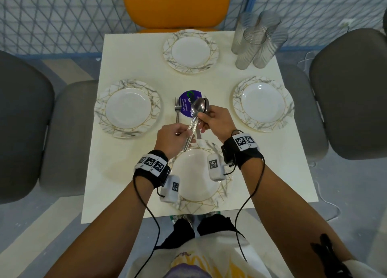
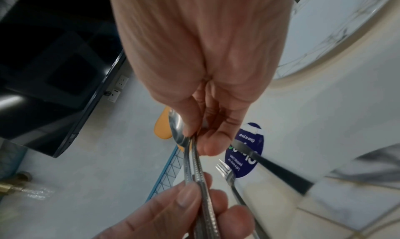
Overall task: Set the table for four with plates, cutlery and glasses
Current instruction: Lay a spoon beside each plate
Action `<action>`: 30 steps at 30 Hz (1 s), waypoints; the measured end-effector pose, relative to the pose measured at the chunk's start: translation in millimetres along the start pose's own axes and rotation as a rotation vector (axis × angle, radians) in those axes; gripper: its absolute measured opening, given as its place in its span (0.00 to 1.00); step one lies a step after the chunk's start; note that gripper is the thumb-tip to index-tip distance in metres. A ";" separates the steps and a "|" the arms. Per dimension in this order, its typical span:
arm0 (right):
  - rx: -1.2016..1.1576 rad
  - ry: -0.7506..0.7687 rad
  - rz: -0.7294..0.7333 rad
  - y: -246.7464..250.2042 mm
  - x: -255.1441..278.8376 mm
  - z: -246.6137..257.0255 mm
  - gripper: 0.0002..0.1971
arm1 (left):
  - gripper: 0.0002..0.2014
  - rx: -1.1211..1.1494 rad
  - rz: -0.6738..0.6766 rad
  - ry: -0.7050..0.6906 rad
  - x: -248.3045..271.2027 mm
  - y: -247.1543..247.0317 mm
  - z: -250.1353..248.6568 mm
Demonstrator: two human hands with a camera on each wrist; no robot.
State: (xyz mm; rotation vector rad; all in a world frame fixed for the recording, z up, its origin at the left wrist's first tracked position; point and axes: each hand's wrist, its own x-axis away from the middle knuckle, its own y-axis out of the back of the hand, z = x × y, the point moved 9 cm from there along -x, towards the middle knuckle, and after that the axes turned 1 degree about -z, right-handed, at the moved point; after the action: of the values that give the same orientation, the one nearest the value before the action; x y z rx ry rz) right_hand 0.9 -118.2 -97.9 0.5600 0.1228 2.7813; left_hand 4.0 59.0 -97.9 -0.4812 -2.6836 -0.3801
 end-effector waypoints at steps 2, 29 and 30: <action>0.020 0.008 -0.024 13.6 4.6 -4.7 0.06 | 0.03 0.016 -0.013 0.010 7.3 -12.6 1.6; 0.783 -0.163 -0.069 157.4 51.1 -131.1 0.11 | 0.08 0.052 -0.147 0.102 32.7 -88.4 35.5; 0.787 -0.154 -0.074 157.1 52.1 -131.8 0.11 | 0.08 0.058 -0.146 0.106 32.7 -88.3 36.0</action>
State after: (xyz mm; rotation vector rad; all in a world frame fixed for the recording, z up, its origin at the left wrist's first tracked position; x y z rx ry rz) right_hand -139.5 -254.9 -178.0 0.9090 1.1983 2.5233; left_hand -69.6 -0.1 -133.3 -0.2425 -2.6261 -0.3567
